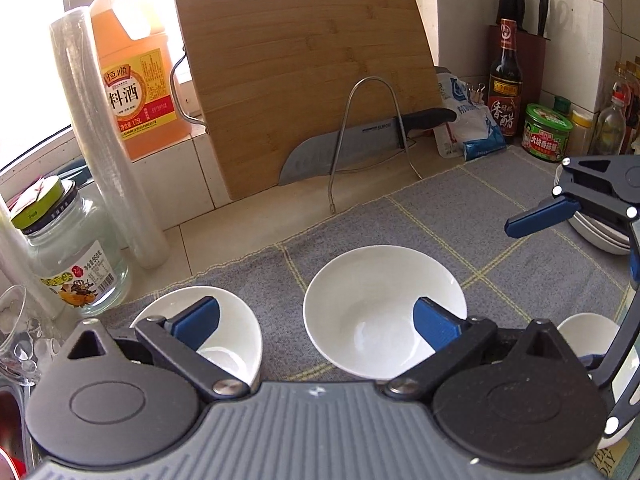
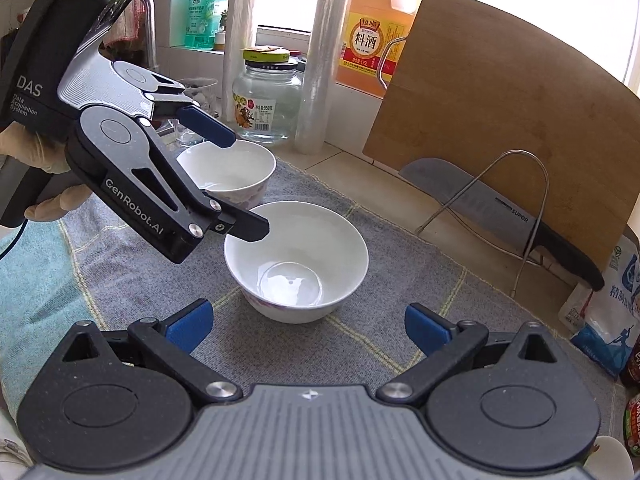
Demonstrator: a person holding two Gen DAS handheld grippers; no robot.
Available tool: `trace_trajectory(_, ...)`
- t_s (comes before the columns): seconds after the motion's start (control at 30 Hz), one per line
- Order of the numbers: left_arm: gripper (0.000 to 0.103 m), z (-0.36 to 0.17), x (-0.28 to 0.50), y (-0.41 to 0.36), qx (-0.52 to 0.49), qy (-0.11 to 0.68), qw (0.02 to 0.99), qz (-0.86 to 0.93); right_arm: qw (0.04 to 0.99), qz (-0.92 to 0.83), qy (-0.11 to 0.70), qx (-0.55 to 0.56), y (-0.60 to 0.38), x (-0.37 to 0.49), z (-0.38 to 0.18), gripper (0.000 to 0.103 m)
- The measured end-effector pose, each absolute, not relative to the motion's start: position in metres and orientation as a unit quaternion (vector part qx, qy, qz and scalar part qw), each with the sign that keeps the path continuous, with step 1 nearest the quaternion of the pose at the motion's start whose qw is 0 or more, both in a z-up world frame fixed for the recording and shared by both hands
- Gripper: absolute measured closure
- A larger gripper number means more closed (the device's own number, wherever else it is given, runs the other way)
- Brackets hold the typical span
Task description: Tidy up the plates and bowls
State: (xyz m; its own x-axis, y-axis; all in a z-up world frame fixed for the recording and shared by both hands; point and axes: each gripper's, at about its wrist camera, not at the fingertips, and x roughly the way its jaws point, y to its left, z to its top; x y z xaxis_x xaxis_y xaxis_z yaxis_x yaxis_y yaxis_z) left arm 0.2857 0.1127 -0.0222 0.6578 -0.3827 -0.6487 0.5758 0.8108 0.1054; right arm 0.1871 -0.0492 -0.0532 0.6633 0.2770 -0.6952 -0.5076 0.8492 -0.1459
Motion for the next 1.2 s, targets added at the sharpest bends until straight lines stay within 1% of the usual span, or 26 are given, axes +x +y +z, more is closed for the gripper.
trace_trajectory(0.23,0.001,-0.028,0.309,0.095,0.170,0.335,0.879,-0.295,0.887,0.230,0.361,-0.175,-0.040,0.206,-0.065,0.001)
trace_trajectory(0.3,0.002,-0.031,0.315,0.091,0.171,0.343,0.873,-0.301,0.884,0.234,0.364,-0.175,-0.039,0.210,-0.068,0.002)
trace_trajectory(0.4,0.006,-0.035,0.323,0.088,0.171,0.356,0.864,-0.313,0.880,0.239,0.373,-0.170,-0.040,0.216,-0.072,0.008)
trace_trajectory(0.53,0.017,-0.038,0.329,0.084,0.169,0.374,0.852,-0.325,0.873,0.249,0.384,-0.166,-0.040,0.221,-0.077,0.017)
trace_trajectory(0.6,0.020,-0.041,0.332,0.083,0.168,0.381,0.848,-0.329,0.871,0.255,0.386,-0.167,-0.038,0.222,-0.078,0.017)
trace_trajectory(0.73,0.028,-0.045,0.337,0.081,0.167,0.393,0.841,-0.333,0.868,0.261,0.389,-0.165,-0.038,0.226,-0.081,0.021)
trace_trajectory(0.8,0.030,-0.047,0.339,0.081,0.166,0.399,0.836,-0.338,0.867,0.263,0.390,-0.166,-0.037,0.228,-0.082,0.023)
trace_trajectory(0.83,0.036,-0.048,0.340,0.081,0.165,0.403,0.833,-0.341,0.866,0.265,0.390,-0.166,-0.037,0.229,-0.082,0.023)
trace_trajectory(0.9,0.042,-0.049,0.341,0.081,0.164,0.409,0.829,-0.344,0.867,0.265,0.389,-0.164,-0.037,0.230,-0.082,0.023)
trace_trajectory(1.2,0.043,-0.049,0.343,0.082,0.165,0.415,0.823,-0.351,0.870,0.261,0.387,-0.157,-0.038,0.233,-0.083,0.024)
